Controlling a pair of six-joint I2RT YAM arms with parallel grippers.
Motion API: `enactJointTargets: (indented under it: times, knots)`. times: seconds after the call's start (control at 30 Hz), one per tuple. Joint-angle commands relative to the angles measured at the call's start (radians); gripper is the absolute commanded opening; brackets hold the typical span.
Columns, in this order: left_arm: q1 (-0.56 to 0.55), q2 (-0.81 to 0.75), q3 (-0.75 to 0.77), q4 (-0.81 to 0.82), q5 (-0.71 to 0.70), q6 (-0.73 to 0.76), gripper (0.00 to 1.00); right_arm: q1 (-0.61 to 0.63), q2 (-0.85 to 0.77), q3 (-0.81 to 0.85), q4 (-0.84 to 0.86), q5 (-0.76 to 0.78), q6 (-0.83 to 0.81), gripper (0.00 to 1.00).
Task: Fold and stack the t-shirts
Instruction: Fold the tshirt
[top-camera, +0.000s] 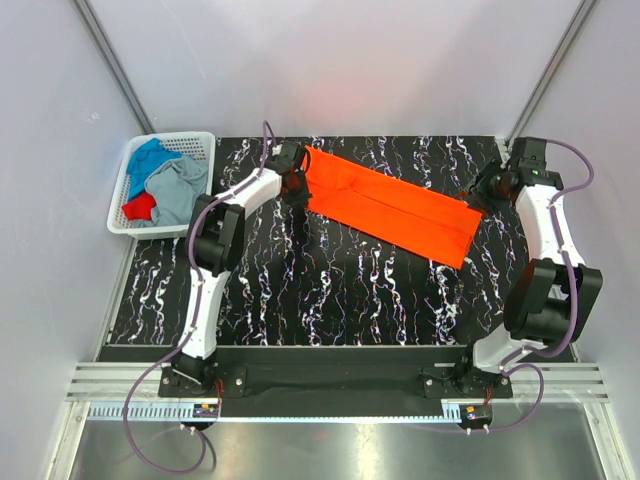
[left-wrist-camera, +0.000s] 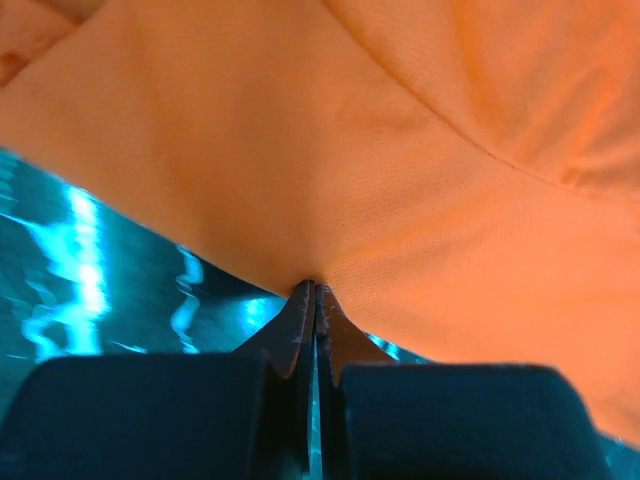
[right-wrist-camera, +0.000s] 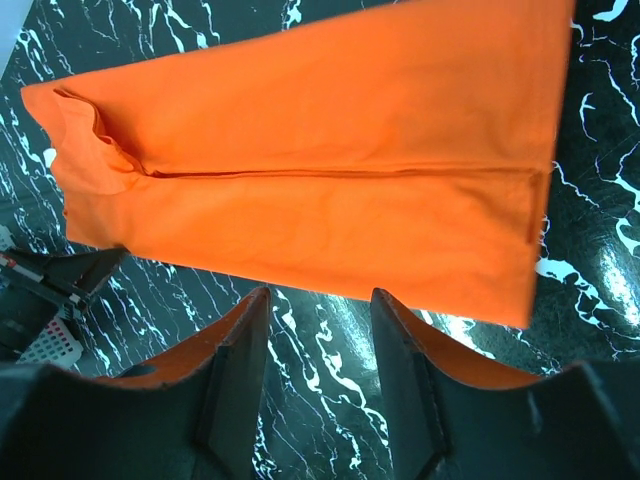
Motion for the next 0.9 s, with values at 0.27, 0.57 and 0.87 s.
enactJointTargets:
  times: [0.27,0.57,0.87]
  knots:
    - [0.124,0.119,0.299,-0.093,-0.064,0.156,0.00,0.095,-0.033,0.052,-0.013,-0.002,-0.040,0.54]
    - [-0.011,-0.475,-0.294,0.264,-0.021,0.127,0.15,0.101,-0.108,0.084,-0.043,-0.052,-0.031,0.54]
    - [-0.210,-0.855,-0.593,0.189,-0.093,0.041,0.16,0.101,-0.332,-0.025,-0.068,-0.132,0.033,0.55]
